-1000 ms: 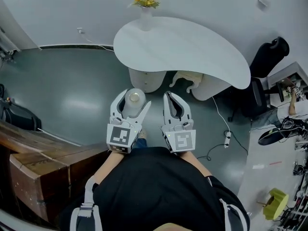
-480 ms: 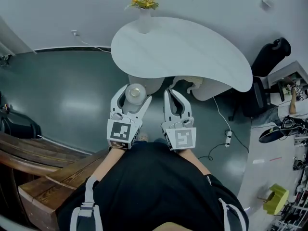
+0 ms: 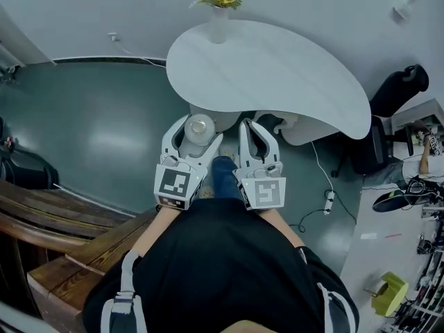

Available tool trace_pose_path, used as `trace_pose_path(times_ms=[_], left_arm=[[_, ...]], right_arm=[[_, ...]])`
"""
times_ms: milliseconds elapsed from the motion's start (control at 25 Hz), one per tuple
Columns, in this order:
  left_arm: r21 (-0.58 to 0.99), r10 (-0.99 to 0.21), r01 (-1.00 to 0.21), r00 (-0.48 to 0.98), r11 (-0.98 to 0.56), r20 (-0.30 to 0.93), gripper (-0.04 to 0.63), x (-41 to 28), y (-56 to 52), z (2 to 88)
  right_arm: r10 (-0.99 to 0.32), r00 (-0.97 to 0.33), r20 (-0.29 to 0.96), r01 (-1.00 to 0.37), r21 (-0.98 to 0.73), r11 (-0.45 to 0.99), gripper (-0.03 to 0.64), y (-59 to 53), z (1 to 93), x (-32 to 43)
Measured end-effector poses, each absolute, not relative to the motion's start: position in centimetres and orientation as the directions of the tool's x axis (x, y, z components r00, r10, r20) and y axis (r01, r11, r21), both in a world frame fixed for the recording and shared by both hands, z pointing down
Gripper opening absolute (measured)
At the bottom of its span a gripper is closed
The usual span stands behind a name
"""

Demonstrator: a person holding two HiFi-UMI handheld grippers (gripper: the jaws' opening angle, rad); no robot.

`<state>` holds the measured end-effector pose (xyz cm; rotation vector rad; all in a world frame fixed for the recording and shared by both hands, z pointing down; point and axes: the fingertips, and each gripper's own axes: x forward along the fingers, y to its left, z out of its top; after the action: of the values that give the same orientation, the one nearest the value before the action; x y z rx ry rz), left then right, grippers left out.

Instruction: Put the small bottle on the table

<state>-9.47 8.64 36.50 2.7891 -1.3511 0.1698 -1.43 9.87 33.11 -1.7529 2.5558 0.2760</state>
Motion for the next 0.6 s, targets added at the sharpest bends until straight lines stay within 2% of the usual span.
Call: trace_pose_path(times_ms=[600], left_arm=[[0.021,-0.809,-0.815,0.578,-0.579,0.109,0.333,-6.4,-2.8,36.9]], right_arm=[[-0.887,-0.446,-0.119,-0.893,0.133,0.431,0.021,-3.7,33.7,1.0]])
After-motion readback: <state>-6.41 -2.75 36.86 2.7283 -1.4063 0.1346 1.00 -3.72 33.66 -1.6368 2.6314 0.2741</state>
